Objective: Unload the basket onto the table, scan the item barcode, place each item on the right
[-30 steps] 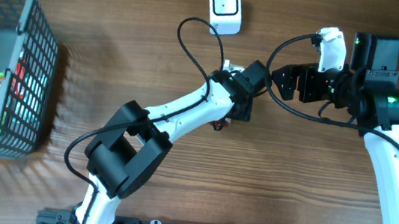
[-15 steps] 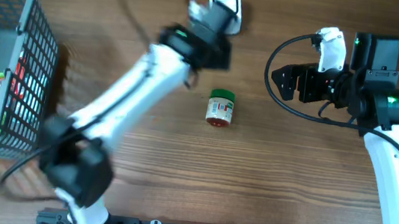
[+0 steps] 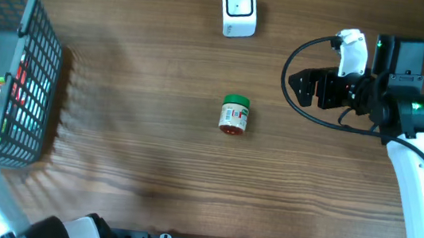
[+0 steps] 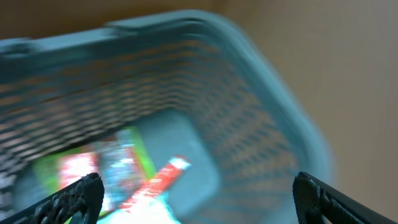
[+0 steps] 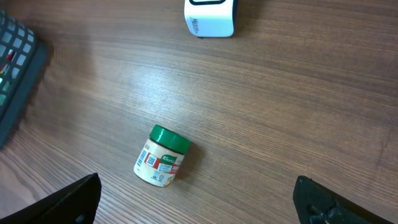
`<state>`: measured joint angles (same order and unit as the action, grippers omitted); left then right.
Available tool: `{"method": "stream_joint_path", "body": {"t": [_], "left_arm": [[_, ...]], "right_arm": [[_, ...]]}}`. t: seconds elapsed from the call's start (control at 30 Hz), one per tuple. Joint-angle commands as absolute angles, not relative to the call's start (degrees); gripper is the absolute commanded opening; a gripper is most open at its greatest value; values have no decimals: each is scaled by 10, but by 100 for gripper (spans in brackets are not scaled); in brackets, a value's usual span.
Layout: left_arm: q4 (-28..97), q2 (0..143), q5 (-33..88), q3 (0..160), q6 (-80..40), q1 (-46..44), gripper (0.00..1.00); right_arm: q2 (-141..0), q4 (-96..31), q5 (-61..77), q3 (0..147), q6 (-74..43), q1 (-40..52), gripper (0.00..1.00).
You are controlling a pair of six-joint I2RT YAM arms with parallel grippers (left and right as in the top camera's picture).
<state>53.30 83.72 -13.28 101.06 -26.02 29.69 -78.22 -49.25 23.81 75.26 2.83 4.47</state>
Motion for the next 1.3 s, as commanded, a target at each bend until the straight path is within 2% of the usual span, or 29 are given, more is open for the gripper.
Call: {"method": "stream_joint_path", "body": {"t": [0.0,0.2,0.43,0.93,1.27], "left_arm": [[562,886,-131,1015,-275,390,96],[639,997,-131,1013,-295,457,100],[618,1100,-136,980,-295,464,100],[407,1131,-123,799,-307,484,100],[317,1131,-79,703,-307,484,100]], "right_arm": [[-783,-491,245,763,28,46,100],[-783,-491,244,763,28,46,100],[-783,-491,245,763,28,46,100],[-783,-491,245,763,28,46,100],[-783,-491,245,763,28,46,100]]}}
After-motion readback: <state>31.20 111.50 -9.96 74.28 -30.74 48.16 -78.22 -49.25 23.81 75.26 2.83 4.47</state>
